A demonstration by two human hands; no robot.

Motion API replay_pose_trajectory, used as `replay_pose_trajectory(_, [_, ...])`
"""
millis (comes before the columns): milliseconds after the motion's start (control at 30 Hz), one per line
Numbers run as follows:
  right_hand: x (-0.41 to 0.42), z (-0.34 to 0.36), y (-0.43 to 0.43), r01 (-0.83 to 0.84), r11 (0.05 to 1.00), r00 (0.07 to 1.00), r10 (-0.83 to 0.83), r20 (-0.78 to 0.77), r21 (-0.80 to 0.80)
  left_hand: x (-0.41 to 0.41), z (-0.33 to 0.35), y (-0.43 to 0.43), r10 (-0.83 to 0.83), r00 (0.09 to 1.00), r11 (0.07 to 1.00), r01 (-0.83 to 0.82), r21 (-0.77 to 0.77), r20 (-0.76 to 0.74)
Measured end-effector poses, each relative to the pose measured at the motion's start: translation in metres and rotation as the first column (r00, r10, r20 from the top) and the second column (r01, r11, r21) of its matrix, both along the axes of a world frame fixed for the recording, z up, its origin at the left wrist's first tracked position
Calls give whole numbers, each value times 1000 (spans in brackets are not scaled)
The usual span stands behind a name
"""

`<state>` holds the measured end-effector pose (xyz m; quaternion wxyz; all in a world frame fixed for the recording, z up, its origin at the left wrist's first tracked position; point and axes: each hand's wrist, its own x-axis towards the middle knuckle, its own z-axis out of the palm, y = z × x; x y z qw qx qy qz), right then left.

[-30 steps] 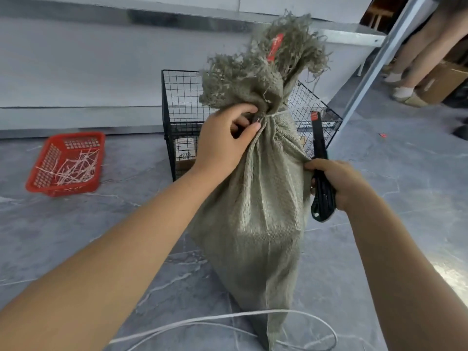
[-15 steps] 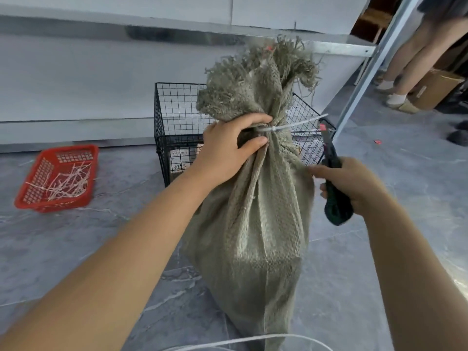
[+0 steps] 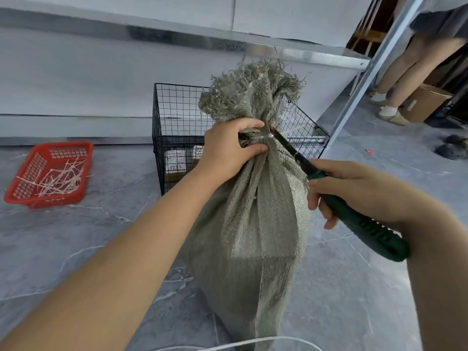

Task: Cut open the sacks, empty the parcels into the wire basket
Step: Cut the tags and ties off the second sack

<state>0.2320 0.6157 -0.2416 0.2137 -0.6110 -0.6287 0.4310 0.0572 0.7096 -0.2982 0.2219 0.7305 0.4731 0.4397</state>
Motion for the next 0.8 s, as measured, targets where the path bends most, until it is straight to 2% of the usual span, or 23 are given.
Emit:
replay_pose_trajectory(100, [2,1,-3,-29,999,999,28,-23,-32,-4,1,0,-2,1000,1000,2,-12,-4])
replay_pose_trajectory(200, [4,3,-5,-65,997,997,67,25,-52,-6,2,-1,-21,1000,999,20,-25,-22])
replay_pose_trajectory(400, [4,3,-5,-35,995,998,40,50,-99,-8,6,-1,-65,990,998,62,-29,-126])
replay_pose_trajectory(800, [-4,5,-8,-35,992,996,44,72,-120,-15,7,0,-112,973,994,109,-27,-202])
